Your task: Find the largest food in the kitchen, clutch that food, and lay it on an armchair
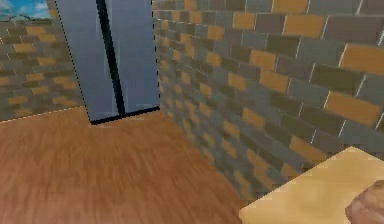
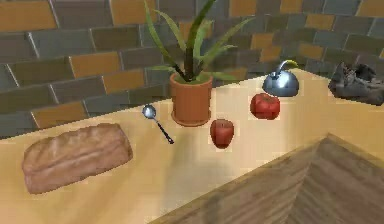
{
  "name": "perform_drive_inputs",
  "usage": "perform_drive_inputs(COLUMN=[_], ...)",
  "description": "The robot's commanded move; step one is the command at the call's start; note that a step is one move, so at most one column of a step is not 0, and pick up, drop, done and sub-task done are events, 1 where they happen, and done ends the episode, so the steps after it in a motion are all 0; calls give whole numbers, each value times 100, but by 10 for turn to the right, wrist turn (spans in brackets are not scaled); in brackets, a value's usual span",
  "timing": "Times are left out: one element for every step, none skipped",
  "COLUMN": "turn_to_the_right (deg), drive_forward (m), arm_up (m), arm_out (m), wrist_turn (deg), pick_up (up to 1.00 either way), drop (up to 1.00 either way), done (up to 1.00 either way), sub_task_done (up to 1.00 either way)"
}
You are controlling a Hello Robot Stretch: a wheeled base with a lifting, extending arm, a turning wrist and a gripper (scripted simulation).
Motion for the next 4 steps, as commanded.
perform_drive_inputs(turn_to_the_right=[-240,0,0,0], drive_forward=[0,0,0,0], arm_up=[0,50,38,0], arm_out=[0,0,0,22], wrist_turn=[0,0,0,0], pick_up=[0,0,0,0], drop=[0,0,0,0], done=[0,0,0,0], sub_task_done=[0,0,0,0])
